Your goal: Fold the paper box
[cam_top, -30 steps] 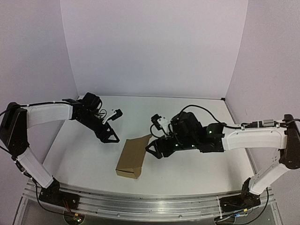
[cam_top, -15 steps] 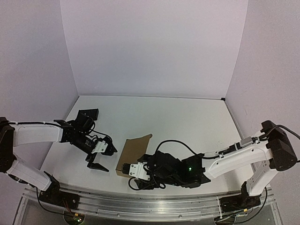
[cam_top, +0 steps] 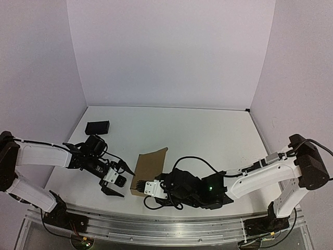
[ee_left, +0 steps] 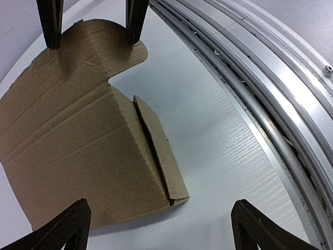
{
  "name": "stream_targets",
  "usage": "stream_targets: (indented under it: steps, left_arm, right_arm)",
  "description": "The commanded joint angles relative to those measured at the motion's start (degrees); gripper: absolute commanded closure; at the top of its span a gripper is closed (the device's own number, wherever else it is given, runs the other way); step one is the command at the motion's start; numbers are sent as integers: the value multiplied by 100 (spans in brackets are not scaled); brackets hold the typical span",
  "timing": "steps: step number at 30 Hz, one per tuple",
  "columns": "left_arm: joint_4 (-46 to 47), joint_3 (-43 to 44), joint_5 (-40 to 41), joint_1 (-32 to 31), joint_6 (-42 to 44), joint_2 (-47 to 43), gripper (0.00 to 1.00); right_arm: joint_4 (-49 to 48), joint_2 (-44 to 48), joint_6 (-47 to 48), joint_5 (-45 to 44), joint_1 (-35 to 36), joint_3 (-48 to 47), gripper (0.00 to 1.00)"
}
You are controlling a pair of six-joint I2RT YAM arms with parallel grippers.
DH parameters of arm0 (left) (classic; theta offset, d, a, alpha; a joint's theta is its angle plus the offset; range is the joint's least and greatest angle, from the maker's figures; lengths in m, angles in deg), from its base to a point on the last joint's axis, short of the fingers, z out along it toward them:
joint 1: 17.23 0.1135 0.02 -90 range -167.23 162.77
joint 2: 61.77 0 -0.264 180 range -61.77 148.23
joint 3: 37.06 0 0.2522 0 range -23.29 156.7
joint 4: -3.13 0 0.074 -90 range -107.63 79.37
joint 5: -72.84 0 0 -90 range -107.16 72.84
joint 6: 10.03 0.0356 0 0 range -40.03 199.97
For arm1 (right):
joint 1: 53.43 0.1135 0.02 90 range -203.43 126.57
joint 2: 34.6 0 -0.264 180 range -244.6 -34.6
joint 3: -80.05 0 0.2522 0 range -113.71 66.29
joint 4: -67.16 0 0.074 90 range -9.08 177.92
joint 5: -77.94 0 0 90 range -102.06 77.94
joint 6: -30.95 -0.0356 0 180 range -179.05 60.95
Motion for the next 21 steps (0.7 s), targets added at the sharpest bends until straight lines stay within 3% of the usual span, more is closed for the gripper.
stream_targets:
  steps: [1, 6, 12, 19, 21]
  left_arm:
    - [709, -107, -157, -33, 407, 117, 7]
    - [879, -93, -240, -42, 761, 253, 10]
    - [969, 0, -308, -87, 1319, 430, 2]
    - [1647, 150, 119, -112, 1856, 825, 0]
    - [1690, 258, 220, -112, 2128, 982, 0]
  right_arm:
    - [-148, -41, 249, -304, -2, 139, 51]
    - [-149, -69, 468, -301, -11, 212, 59]
    - [-355, 11, 491, -57, -62, 412, 69]
    - [-772, 287, 292, 230, -220, 826, 77]
    - [-922, 375, 188, 285, -238, 915, 75]
